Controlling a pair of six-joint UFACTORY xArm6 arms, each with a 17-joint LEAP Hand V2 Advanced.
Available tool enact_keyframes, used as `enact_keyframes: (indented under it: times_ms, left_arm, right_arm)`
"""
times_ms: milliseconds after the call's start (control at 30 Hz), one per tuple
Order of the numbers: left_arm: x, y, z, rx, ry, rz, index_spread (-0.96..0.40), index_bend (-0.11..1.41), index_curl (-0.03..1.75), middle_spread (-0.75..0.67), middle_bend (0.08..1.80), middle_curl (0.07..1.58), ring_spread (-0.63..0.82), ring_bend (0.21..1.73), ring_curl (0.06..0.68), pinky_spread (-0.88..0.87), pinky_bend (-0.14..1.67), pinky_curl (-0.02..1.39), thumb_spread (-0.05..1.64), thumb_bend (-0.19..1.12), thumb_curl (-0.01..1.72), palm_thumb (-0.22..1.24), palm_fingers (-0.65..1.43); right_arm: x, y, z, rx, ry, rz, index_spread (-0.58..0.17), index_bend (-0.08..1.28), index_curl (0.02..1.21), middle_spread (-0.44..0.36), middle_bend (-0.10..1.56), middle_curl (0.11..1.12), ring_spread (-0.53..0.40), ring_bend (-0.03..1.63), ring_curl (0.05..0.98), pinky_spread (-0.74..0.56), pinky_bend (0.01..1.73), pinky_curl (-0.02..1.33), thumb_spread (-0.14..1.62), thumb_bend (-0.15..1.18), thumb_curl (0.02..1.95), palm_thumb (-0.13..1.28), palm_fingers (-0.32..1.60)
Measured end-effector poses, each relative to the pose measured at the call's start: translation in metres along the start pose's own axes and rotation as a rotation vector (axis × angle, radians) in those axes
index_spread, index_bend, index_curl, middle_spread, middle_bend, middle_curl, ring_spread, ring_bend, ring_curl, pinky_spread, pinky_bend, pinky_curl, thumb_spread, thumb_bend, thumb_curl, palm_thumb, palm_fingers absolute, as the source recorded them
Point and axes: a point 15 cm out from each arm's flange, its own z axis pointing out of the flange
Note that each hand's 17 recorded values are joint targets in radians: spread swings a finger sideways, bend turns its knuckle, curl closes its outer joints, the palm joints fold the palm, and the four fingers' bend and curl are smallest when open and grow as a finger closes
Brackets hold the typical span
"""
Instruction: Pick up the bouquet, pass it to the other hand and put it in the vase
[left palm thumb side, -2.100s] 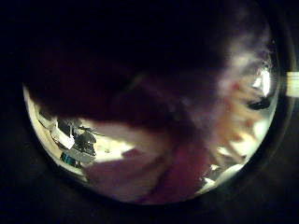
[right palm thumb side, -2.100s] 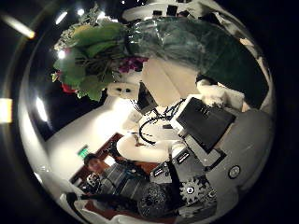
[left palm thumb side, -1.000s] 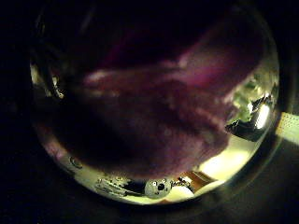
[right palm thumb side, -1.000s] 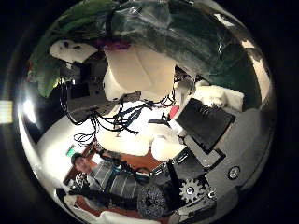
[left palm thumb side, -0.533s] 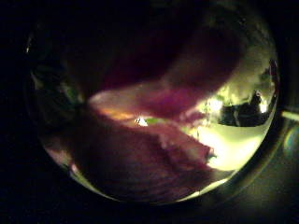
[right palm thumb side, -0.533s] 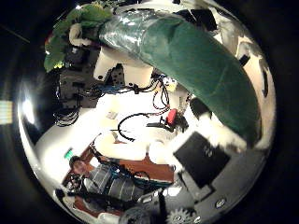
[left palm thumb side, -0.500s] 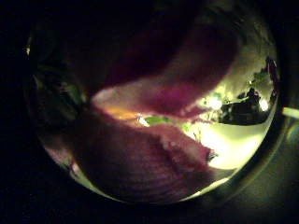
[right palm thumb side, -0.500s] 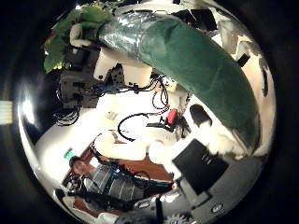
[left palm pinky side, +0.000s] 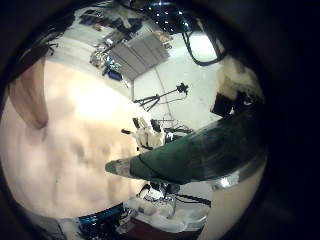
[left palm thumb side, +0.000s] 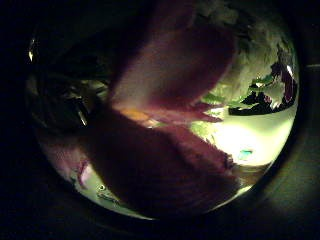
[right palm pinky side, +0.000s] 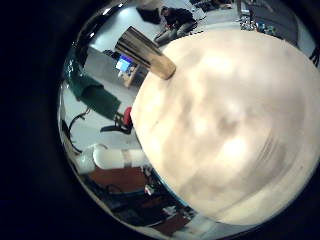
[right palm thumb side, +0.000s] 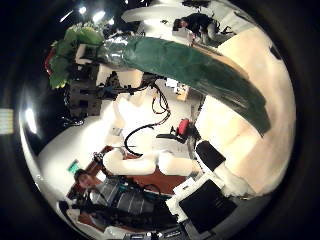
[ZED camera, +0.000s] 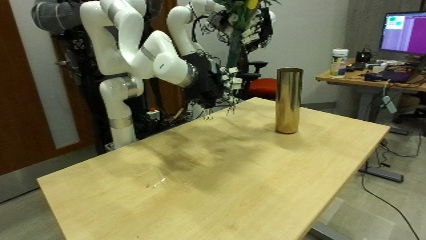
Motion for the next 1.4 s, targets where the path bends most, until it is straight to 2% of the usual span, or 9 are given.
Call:
enact_keyframes:
  times_ms: [133,267,533,700,867,1133,1400]
  left_arm:
    - [0.010,-0.005,-0.015,0.037,-0.006,0.014,-0.63,0.34,1.43,-0.67,0.92,1.24,-0.41,1.47,0.617,-0.51,1.31,0.71,0.24,-0.02,0.88,1.15,1.05]
    - [0.020,-0.008,-0.033,0.071,-0.018,0.031,-0.63,0.34,1.44,-0.67,0.93,1.24,-0.41,1.47,0.620,-0.51,1.30,0.73,0.24,-0.02,0.88,1.15,1.05]
    - [0.042,-0.014,-0.057,0.125,-0.024,0.071,-0.62,0.36,1.45,-0.67,0.92,1.23,-0.41,1.46,0.624,-0.52,1.27,0.75,0.23,-0.02,0.90,1.15,1.06]
    - [0.056,-0.017,-0.073,0.167,-0.026,0.102,-0.62,0.36,1.46,-0.67,0.92,1.23,-0.41,1.46,0.626,-0.53,1.26,0.77,0.23,-0.02,0.90,1.15,1.06]
    - [0.063,-0.025,-0.086,0.202,-0.014,0.120,-0.62,0.36,1.46,-0.67,0.92,1.23,-0.41,1.46,0.628,-0.53,1.25,0.78,0.22,-0.02,0.90,1.15,1.06]
    - [0.074,-0.037,-0.121,0.287,-0.036,0.159,-0.63,0.36,1.46,-0.67,0.92,1.23,-0.41,1.46,0.629,-0.52,1.24,0.80,0.22,-0.02,0.91,1.15,1.06]
    - [0.071,-0.049,-0.155,0.356,-0.074,0.172,-0.63,0.36,1.46,-0.67,0.92,1.23,-0.41,1.46,0.630,-0.53,1.23,0.82,0.22,-0.02,0.91,1.15,1.06]
  right_arm:
    - [0.001,0.001,0.000,0.003,-0.001,0.003,-0.323,0.13,0.30,0.202,0.17,0.32,0.276,0.38,0.231,0.43,0.35,0.41,0.99,-0.03,0.47,0.81,-0.09]
    - [0.001,-0.001,-0.002,0.018,-0.009,-0.005,-0.351,0.12,0.25,0.197,0.16,0.29,0.272,0.36,0.230,0.41,0.34,0.39,0.98,-0.03,0.45,0.80,-0.11]
    - [0.001,-0.008,-0.012,0.084,-0.032,0.005,-0.358,0.12,0.19,0.196,0.15,0.24,0.267,0.35,0.237,0.41,0.39,0.37,0.98,-0.02,0.43,0.80,-0.12]
    - [-0.004,-0.018,-0.012,0.147,-0.086,0.016,-0.349,0.12,0.16,0.197,0.15,0.22,0.266,0.34,0.240,0.42,0.42,0.37,0.97,-0.02,0.42,0.80,-0.11]
    - [-0.007,-0.021,-0.011,0.149,-0.155,0.030,-0.339,0.12,0.15,0.196,0.16,0.21,0.266,0.33,0.243,0.42,0.44,0.36,0.98,-0.02,0.43,0.81,-0.11]
    - [0.007,-0.022,-0.006,0.148,-0.171,0.064,-0.327,0.13,0.15,0.207,0.16,0.21,0.266,0.33,0.248,0.43,0.43,0.35,0.98,-0.02,0.43,0.82,-0.10]
    - [0.013,-0.024,-0.004,0.142,-0.177,0.074,-0.308,0.13,0.16,0.210,0.16,0.21,0.273,0.33,0.251,0.44,0.43,0.34,0.98,-0.02,0.43,0.83,-0.10]
